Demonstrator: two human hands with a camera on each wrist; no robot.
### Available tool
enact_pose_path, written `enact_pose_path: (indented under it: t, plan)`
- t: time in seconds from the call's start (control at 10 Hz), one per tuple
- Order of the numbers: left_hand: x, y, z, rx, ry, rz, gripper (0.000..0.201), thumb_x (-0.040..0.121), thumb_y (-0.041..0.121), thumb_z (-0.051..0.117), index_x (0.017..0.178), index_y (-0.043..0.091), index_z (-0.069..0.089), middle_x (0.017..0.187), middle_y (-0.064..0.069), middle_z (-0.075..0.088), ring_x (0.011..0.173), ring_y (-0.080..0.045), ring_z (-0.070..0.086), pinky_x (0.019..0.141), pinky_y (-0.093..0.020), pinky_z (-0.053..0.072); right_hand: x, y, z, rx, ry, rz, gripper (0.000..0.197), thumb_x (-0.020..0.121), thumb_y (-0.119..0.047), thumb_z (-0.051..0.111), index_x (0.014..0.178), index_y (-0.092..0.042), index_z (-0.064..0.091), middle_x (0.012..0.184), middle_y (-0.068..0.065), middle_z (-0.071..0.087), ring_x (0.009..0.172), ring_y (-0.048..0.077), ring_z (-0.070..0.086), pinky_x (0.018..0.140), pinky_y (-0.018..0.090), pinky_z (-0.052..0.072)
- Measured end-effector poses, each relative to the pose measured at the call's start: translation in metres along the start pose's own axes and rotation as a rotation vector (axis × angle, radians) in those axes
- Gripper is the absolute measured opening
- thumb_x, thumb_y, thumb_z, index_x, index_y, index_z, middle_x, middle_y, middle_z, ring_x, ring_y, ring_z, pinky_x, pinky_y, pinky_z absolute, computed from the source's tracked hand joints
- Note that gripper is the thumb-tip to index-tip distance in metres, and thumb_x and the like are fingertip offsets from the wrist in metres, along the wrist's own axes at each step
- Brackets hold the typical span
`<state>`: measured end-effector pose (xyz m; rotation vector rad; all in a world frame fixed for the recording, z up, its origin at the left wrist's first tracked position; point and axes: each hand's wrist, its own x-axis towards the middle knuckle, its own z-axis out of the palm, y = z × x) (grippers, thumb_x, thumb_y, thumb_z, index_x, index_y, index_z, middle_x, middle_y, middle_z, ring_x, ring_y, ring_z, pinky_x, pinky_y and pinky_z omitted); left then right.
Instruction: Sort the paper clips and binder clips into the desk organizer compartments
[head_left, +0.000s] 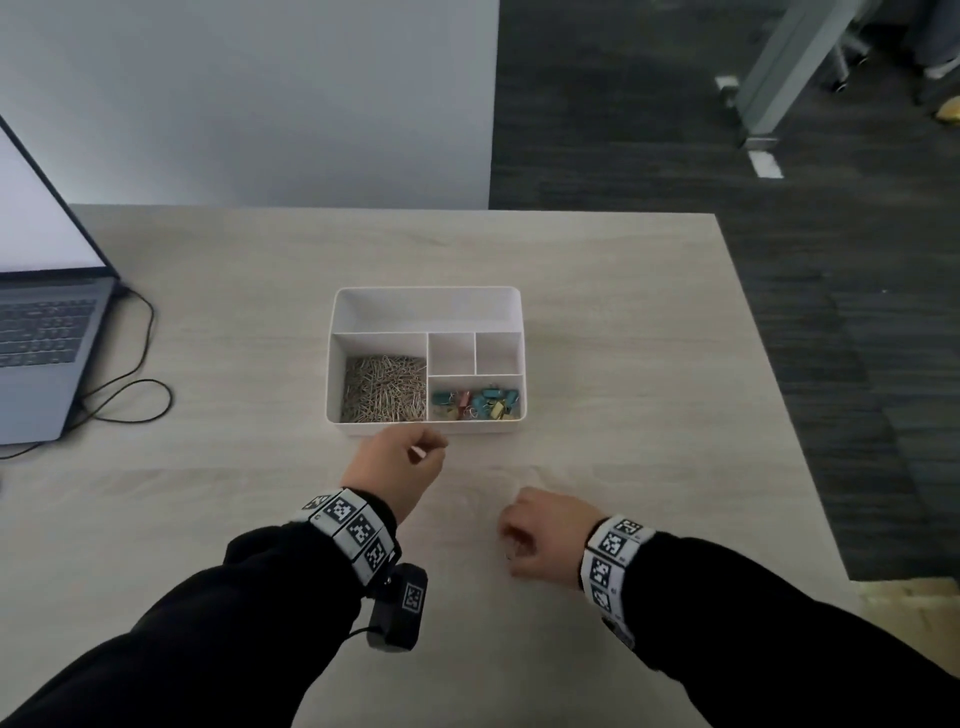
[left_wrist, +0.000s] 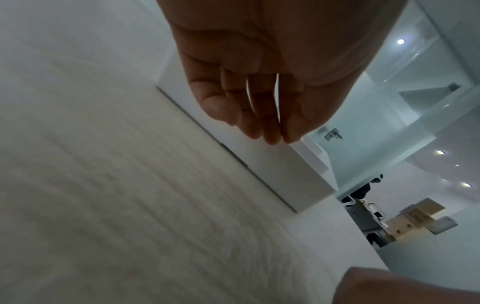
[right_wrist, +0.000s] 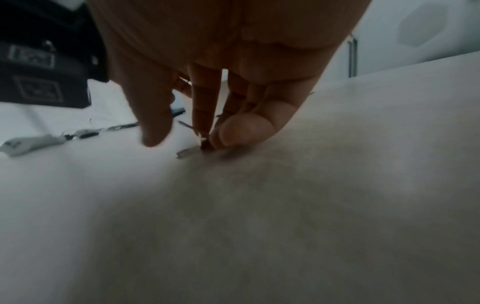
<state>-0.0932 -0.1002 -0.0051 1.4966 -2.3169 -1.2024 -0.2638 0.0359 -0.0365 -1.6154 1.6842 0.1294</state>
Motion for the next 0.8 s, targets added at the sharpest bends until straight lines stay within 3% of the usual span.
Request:
enact_pose_path:
  t: [0.1,0.2,0.3,0.4,0.5,0.6,0.7,0.8]
  plan:
    - [-0.014,-0.013,0.001,-0.015,-0.008,-0.055,0.010,0.087,0.021,0.066,0.090,0.029,0.071,0.085,0.014,0.068,0.075,0.002,0.059,0.065,-0.011,0.042,0.001,0.000,0.008,0.039,0.067,-0.001,0.020,0.087,-0.031,0.060,0.102,-0.019,0.064,0.104,0.007,0.060,0.095,0.029,0.060,0.086,0.035,0.049]
    - [-0.026,-0.017,-0.004,-0.035,-0.010,-0.088,0.010,0.087,0.021,0.066,0.088,0.029,0.072,0.081,0.013,0.068,0.072,0.000,0.060,0.063,-0.009,0.042,0.006,-0.006,-0.009,0.202,0.257,0.042,0.018,0.088,-0.028,0.063,0.103,-0.020,0.067,0.098,0.001,0.065,0.089,0.019,0.060,0.084,0.030,0.048]
    - [-0.038,-0.015,-0.014,-0.058,0.019,-0.103,0.009,0.087,0.021,0.067,0.088,0.027,0.073,0.078,0.013,0.068,0.070,-0.002,0.061,0.062,-0.010,0.043,0.010,-0.020,-0.041,0.505,0.477,0.122,0.014,0.087,-0.033,0.067,0.099,-0.026,0.068,0.087,-0.007,0.067,0.077,0.012,0.061,0.070,0.025,0.049]
    - [-0.045,-0.012,-0.023,-0.068,0.043,-0.104,0.008,0.086,0.022,0.067,0.087,0.028,0.073,0.077,0.014,0.068,0.067,0.001,0.060,0.061,-0.010,0.042,0.017,-0.034,-0.069,0.684,0.578,0.113,0.013,0.088,-0.028,0.068,0.100,-0.028,0.066,0.084,-0.010,0.067,0.072,0.014,0.066,0.056,0.024,0.049]
    - [-0.054,-0.008,-0.035,-0.073,0.079,-0.088,0.008,0.086,0.024,0.067,0.088,0.029,0.073,0.080,0.014,0.069,0.068,0.001,0.061,0.062,-0.007,0.041,0.018,-0.046,-0.084,0.679,0.597,0.069,0.022,0.089,-0.024,0.066,0.111,-0.028,0.063,0.088,-0.010,0.066,0.073,0.013,0.068,0.057,0.025,0.053]
    - [-0.063,-0.003,-0.047,-0.097,0.101,-0.060,0.008,0.086,0.023,0.067,0.088,0.028,0.073,0.079,0.015,0.068,0.069,-0.001,0.061,0.065,-0.012,0.044,0.010,-0.053,-0.086,0.630,0.601,0.068,0.016,0.090,-0.024,0.063,0.106,-0.029,0.065,0.089,-0.011,0.067,0.073,0.012,0.068,0.062,0.030,0.058]
    - [-0.068,0.002,-0.059,-0.114,0.112,-0.029,0.008,0.086,0.024,0.067,0.087,0.029,0.073,0.075,0.016,0.067,0.065,0.002,0.060,0.062,-0.009,0.043,-0.003,-0.059,-0.084,0.593,0.608,0.071,0.011,0.089,-0.026,0.064,0.085,-0.036,0.064,0.086,-0.009,0.069,0.072,0.017,0.070,0.067,0.038,0.060]
    - [-0.073,0.007,-0.073,-0.149,0.124,0.001,0.008,0.086,0.025,0.067,0.086,0.031,0.072,0.072,0.017,0.065,0.061,0.004,0.058,0.060,-0.012,0.043,-0.013,-0.068,-0.085,0.603,0.653,0.096,0.009,0.088,-0.028,0.065,0.080,-0.033,0.065,0.080,-0.007,0.071,0.070,0.017,0.070,0.064,0.035,0.059]
